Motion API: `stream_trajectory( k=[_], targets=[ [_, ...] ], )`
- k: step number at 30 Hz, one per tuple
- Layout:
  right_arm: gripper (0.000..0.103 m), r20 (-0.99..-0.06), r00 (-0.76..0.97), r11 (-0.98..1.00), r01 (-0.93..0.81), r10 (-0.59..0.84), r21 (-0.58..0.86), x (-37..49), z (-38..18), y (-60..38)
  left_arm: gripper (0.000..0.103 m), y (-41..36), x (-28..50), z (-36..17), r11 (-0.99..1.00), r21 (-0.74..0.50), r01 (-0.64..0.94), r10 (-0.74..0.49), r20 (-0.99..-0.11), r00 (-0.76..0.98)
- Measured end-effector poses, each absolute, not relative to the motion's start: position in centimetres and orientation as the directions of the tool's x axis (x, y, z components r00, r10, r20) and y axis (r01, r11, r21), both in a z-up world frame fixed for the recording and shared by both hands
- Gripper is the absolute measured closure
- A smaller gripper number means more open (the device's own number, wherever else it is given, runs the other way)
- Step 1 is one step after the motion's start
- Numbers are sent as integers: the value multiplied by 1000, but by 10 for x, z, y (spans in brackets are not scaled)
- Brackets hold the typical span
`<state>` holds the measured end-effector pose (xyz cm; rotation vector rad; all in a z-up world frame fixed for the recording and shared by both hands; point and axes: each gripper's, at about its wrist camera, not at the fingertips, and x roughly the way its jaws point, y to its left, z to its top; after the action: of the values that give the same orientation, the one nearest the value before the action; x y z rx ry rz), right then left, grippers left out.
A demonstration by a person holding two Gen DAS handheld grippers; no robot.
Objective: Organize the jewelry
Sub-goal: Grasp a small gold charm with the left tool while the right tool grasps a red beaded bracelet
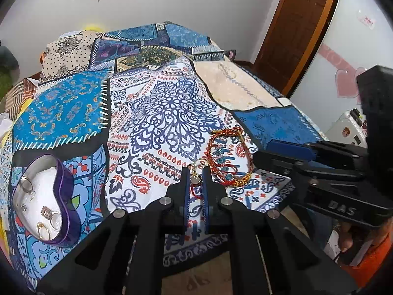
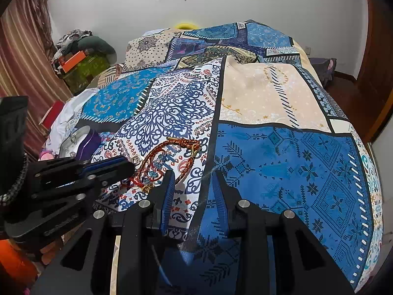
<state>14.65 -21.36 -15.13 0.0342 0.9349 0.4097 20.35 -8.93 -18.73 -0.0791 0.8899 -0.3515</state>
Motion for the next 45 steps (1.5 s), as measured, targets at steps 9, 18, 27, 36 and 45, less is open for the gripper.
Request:
stream_trajectory(
  k=[9, 18, 27, 36, 45],
  targets=[
    [74, -779, 510, 910, -373, 365, 182, 156, -160, -198, 95, -75, 193, -168, 945, -206, 253, -322, -710, 626],
    [98, -749, 545, 920, -315, 376, 233, 163, -164, -204, 95, -61, 191, -173, 951, -216, 223, -309, -718, 623],
    [100, -695, 608, 918, -332, 384, 216, 156, -137, -203, 95, -54, 187, -168, 953, -219, 207, -301, -709, 638],
    [100, -636, 660, 911, -362, 400, 197, 147, -101, -198, 95, -45, 181, -157, 955, -224, 192, -295, -687, 664],
    [100, -601, 673, 895, -403, 432, 192, 142, -82, -177, 95, -22, 168, -141, 960, -226, 163, -274, -658, 702]
  ],
)
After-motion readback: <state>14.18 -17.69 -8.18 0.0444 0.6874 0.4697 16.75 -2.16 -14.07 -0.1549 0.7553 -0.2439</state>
